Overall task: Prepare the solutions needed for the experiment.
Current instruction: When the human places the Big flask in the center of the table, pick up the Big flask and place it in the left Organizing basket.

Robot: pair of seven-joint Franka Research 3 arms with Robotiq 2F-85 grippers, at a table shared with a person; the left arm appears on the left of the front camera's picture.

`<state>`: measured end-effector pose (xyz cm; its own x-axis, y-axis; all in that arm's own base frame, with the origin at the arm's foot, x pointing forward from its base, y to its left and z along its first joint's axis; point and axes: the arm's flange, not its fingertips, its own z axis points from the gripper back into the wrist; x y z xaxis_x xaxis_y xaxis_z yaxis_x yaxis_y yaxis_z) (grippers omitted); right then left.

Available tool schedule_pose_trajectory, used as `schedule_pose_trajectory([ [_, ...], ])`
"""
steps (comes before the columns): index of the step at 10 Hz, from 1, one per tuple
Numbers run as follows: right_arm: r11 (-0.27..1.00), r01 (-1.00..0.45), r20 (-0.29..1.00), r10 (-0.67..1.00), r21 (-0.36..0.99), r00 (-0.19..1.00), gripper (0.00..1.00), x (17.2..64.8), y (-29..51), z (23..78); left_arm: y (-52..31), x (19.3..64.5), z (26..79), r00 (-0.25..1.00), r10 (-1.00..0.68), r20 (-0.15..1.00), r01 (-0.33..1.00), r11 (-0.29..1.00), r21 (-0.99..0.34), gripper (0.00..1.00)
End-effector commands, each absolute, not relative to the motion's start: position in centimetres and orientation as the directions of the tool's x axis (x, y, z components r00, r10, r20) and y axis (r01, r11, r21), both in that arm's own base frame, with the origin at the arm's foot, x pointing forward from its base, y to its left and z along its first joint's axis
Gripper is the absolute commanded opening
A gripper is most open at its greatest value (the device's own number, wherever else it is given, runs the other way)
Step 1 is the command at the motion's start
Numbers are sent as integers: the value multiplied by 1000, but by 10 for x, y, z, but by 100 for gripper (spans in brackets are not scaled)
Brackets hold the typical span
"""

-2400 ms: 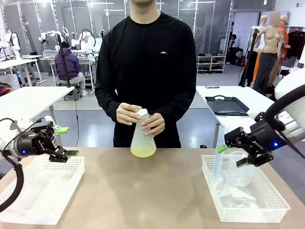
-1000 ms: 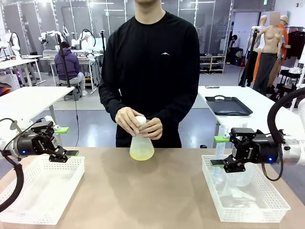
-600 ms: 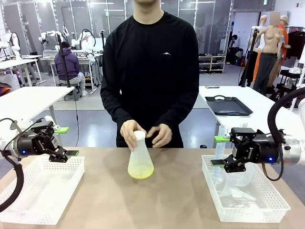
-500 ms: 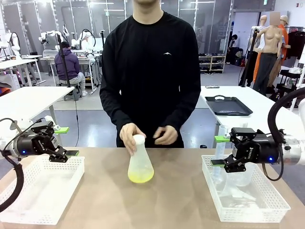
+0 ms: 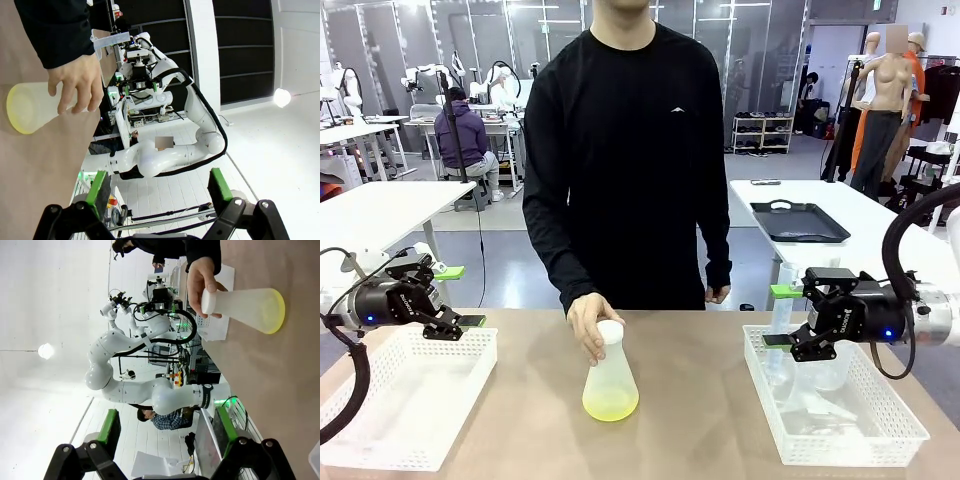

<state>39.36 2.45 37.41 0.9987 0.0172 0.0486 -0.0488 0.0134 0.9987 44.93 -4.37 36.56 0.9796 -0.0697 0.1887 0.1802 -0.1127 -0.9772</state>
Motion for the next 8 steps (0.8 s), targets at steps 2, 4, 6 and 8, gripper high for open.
schedule_pose_trajectory([
  [2,7,-61,61,18,998,998,94,393,26,374,-44,449,366,979,-70,191,182,-113,-977,100],
  [4,7,-61,61,18,998,998,94,393,26,374,-44,449,366,979,-70,191,182,-113,-977,100],
  [6,7,-61,61,18,998,998,94,393,26,374,-54,452,376,959,-32,280,276,-88,-957,100],
  [8,7,-61,61,18,998,998,94,393,26,374,-77,464,397,876,-24,481,480,-37,-876,100],
])
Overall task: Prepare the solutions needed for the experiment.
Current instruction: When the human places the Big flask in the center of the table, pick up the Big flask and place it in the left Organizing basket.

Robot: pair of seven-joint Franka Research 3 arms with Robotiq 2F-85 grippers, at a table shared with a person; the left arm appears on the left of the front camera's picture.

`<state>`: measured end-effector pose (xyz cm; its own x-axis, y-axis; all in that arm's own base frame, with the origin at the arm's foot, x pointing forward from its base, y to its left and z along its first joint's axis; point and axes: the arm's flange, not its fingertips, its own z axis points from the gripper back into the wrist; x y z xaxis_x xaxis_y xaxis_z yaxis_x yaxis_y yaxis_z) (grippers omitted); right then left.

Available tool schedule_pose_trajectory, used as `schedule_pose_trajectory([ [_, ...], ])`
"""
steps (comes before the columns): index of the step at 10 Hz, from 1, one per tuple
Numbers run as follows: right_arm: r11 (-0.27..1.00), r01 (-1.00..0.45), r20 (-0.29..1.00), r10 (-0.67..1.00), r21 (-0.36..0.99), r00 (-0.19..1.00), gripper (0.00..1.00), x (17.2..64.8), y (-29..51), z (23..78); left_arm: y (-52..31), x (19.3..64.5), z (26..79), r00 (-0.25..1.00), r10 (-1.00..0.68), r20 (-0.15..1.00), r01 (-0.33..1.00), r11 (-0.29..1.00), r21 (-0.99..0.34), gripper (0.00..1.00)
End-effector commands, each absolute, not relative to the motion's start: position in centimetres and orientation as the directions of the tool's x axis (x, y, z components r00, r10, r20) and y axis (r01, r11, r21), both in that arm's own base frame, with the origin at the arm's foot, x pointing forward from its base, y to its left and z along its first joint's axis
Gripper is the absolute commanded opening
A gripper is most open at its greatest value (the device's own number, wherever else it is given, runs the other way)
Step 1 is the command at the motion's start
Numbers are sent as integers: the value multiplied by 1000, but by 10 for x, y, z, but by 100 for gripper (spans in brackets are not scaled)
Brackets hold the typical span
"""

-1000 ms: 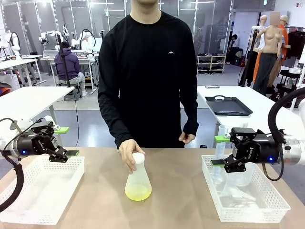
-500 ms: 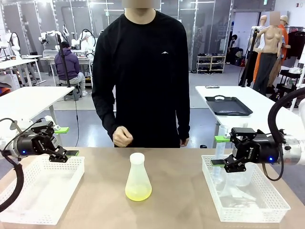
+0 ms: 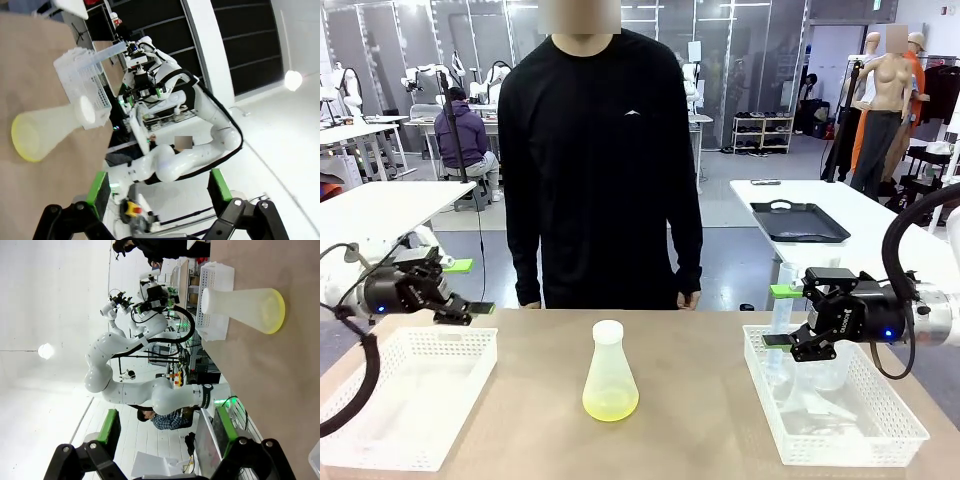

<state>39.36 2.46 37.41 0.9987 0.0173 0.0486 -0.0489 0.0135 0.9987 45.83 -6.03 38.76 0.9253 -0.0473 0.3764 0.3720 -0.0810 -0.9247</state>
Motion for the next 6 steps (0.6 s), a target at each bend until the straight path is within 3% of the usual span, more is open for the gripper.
schedule_pose_trajectory([
  [1,7,-61,61,18,998,998,94,393,26,374,-92,471,404,826,-53,560,562,5,-827,100],
  [4,7,-61,61,18,998,998,94,393,26,374,-129,492,406,613,-206,763,789,98,-607,100],
  [5,7,-61,61,18,998,998,94,393,26,374,-139,497,403,571,-258,779,814,53,-579,100],
  [6,7,-61,61,18,998,998,94,393,26,374,-123,485,417,687,-159,710,723,48,-689,100],
])
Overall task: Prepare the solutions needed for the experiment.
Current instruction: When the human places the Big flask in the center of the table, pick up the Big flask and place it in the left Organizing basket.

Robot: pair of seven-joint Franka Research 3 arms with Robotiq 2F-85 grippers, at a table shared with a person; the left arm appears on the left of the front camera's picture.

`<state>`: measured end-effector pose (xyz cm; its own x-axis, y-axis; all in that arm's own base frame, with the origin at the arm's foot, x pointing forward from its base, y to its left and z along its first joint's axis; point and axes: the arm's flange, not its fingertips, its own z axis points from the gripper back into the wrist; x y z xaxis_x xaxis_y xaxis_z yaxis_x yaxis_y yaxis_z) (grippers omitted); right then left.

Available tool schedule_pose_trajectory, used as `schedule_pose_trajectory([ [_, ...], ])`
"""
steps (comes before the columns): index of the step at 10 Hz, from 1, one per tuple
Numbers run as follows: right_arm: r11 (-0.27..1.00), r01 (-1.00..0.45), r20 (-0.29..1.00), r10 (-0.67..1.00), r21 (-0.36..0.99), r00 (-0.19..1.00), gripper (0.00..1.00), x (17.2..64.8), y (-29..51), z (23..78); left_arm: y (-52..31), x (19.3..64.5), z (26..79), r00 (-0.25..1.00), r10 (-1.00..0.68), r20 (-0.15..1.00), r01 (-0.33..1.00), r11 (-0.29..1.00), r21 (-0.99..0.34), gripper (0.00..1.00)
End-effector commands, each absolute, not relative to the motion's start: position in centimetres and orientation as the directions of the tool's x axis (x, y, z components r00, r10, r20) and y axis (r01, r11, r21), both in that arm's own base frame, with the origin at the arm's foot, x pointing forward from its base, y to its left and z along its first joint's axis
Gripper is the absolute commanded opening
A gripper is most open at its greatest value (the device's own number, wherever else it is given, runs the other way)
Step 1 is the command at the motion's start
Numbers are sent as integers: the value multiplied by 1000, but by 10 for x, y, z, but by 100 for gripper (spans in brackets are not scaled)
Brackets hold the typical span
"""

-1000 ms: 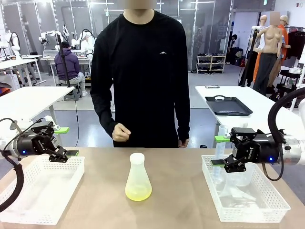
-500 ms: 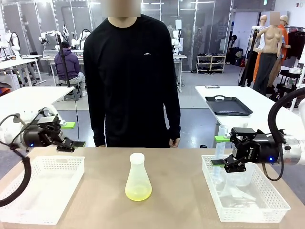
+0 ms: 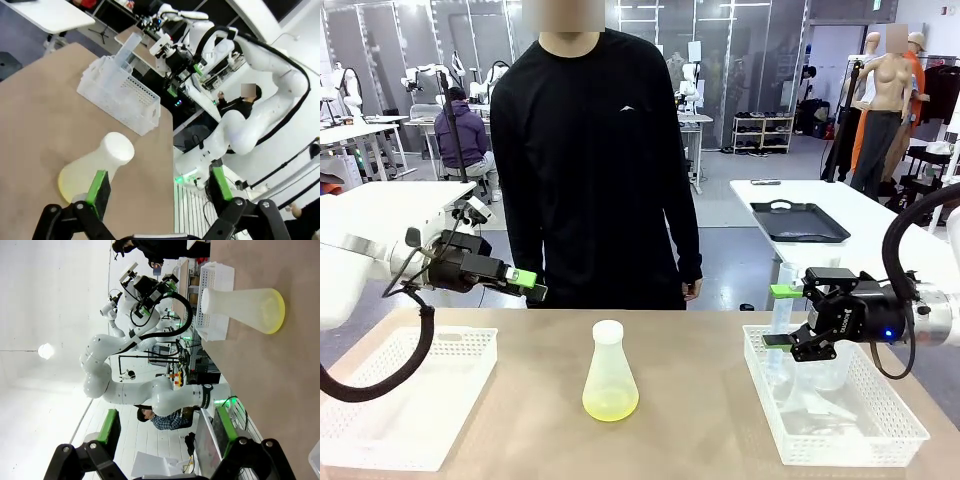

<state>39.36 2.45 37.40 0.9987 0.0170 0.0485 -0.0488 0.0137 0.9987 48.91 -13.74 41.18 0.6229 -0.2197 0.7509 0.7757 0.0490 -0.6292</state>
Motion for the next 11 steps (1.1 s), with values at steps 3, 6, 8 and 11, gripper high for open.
schedule_pose_trajectory([
  [3,7,-61,61,18,998,998,94,393,26,374,-123,485,417,687,-159,710,723,48,-689,100],
  [6,7,-61,61,18,998,998,94,393,26,374,-121,490,413,677,-181,713,731,60,-679,100],
  [8,7,-61,61,18,998,998,94,393,26,374,-141,513,412,431,-159,889,894,208,-396,100],
  [11,7,-61,61,18,998,998,94,393,26,374,-160,538,407,205,-230,951,975,130,-179,100],
])
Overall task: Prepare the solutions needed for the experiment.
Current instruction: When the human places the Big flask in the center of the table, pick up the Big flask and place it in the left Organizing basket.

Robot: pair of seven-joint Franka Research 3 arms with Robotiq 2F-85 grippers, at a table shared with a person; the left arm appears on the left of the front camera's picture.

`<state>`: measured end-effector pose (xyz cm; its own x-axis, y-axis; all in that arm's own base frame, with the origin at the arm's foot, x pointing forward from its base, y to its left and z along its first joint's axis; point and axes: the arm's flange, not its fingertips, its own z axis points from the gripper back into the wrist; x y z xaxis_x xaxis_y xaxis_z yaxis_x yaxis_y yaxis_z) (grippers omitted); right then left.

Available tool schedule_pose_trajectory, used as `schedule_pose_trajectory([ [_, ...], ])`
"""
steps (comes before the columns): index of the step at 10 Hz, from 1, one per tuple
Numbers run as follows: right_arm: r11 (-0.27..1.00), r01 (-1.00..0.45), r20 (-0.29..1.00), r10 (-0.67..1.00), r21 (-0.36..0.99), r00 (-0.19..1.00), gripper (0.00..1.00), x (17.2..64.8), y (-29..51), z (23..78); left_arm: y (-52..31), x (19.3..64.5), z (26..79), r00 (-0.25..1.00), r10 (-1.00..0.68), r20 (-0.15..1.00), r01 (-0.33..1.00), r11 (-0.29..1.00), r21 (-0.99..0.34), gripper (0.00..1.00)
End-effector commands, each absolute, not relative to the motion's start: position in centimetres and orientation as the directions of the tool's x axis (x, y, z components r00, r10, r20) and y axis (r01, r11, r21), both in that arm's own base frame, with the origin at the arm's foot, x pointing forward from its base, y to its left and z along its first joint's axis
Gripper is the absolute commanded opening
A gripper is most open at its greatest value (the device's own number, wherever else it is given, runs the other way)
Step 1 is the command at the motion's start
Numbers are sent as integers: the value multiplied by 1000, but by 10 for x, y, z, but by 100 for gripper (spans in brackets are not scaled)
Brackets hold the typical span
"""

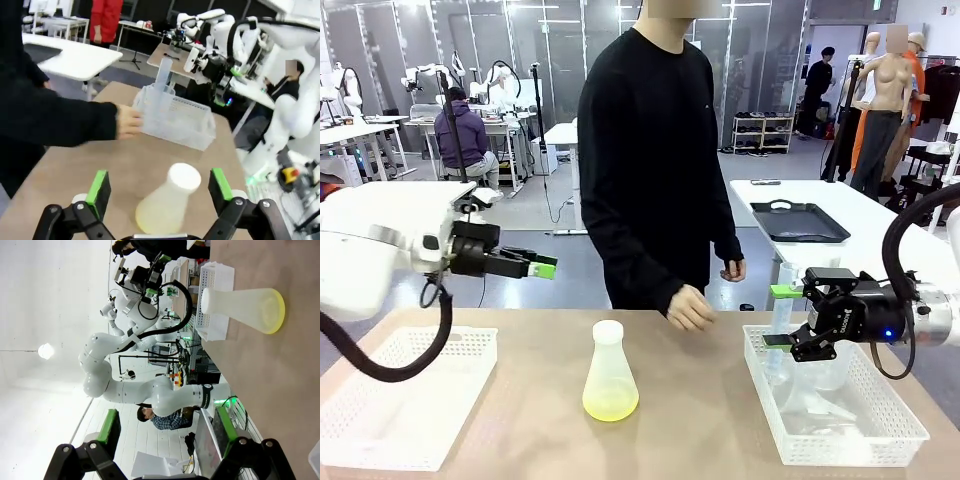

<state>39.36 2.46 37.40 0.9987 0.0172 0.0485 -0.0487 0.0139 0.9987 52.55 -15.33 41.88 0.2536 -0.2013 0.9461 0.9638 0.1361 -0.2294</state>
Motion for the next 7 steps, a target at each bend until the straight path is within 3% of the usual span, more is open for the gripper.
schedule_pose_trajectory([
  [1,7,-61,61,18,998,998,94,393,26,374,-165,550,399,227,-294,929,973,116,-201,100],
  [2,7,-61,61,18,998,998,94,393,26,374,-153,526,419,254,-201,946,964,136,-229,100],
  [7,7,-61,61,18,998,998,94,393,26,374,-154,533,416,240,-223,945,968,134,-214,100],
])
